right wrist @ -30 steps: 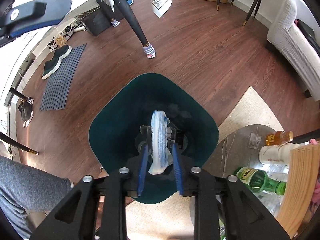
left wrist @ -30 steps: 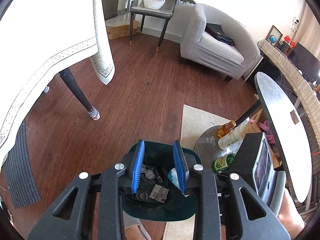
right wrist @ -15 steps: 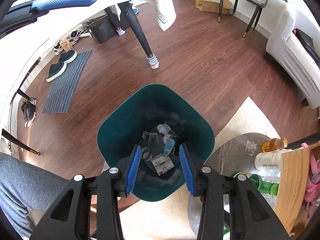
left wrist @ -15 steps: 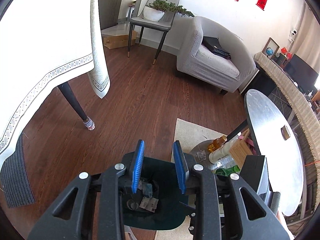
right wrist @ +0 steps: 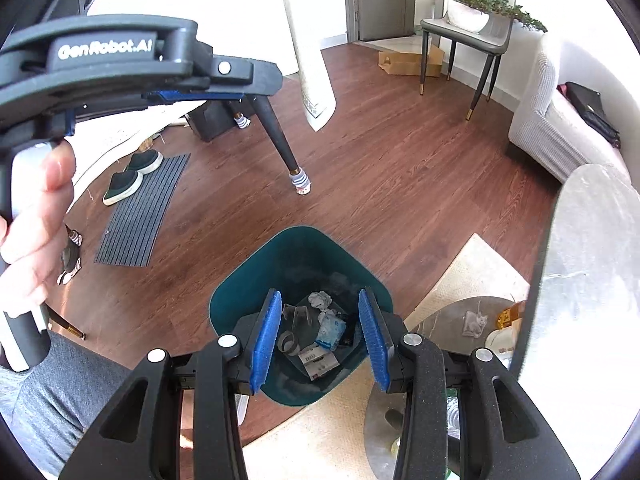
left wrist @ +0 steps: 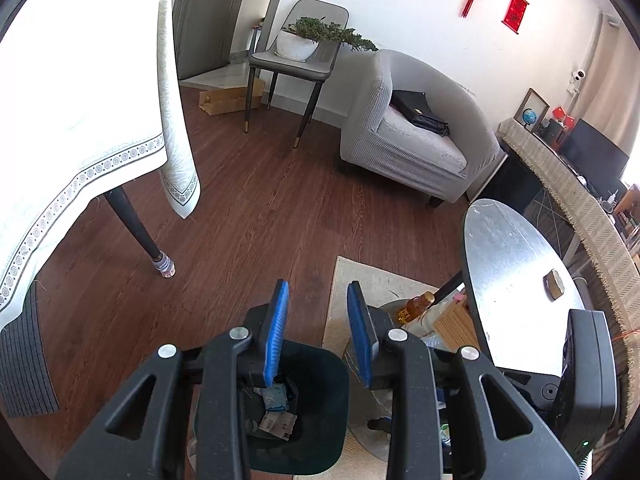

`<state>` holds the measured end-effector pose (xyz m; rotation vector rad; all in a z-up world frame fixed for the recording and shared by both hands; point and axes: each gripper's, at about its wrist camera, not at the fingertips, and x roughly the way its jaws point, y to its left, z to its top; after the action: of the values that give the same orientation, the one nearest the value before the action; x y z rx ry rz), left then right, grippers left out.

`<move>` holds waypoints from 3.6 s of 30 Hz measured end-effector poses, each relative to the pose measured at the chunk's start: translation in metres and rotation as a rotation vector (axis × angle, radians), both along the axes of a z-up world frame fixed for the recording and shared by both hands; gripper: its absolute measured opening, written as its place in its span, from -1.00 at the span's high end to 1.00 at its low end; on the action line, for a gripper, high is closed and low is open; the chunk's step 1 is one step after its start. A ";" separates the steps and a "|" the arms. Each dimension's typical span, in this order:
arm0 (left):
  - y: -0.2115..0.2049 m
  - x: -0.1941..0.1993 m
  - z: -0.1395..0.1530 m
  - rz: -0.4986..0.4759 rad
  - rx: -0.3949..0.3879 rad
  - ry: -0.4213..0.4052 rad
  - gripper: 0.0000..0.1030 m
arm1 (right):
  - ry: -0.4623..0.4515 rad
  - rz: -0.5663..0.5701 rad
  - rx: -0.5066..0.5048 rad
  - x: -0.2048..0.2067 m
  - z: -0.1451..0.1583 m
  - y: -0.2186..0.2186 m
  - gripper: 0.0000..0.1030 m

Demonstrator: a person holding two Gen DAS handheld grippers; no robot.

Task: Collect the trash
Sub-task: 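Move both tools back over the table toward the last tape roll, then close the right tool on the rim of the last brown tape roll, then lift the brown tape roll off the table with the right tool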

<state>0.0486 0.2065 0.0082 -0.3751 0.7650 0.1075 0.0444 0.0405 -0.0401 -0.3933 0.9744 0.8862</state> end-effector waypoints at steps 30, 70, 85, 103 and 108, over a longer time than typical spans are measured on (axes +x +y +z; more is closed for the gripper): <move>-0.149 0.058 0.005 -0.237 0.060 -0.039 0.26 | -0.107 -0.419 0.201 0.069 0.070 -0.200 0.40; -0.305 0.122 -0.018 -0.588 0.094 0.004 0.23 | -0.005 -0.747 0.241 0.166 0.027 -0.332 0.94; -0.279 0.113 -0.028 -0.567 0.062 0.056 0.08 | 0.071 -0.563 0.258 0.135 0.034 -0.309 0.94; -0.290 0.104 -0.032 -0.608 0.096 0.073 0.08 | 0.073 -0.527 0.242 0.117 0.033 -0.305 0.92; -0.292 0.104 -0.033 -0.614 0.098 0.074 0.08 | 0.072 -0.528 0.250 0.116 0.035 -0.307 0.92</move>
<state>0.1531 -0.0854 -0.0245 -0.0317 0.9144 -0.4179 0.1600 -0.2662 -0.0052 0.1113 0.9566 0.5308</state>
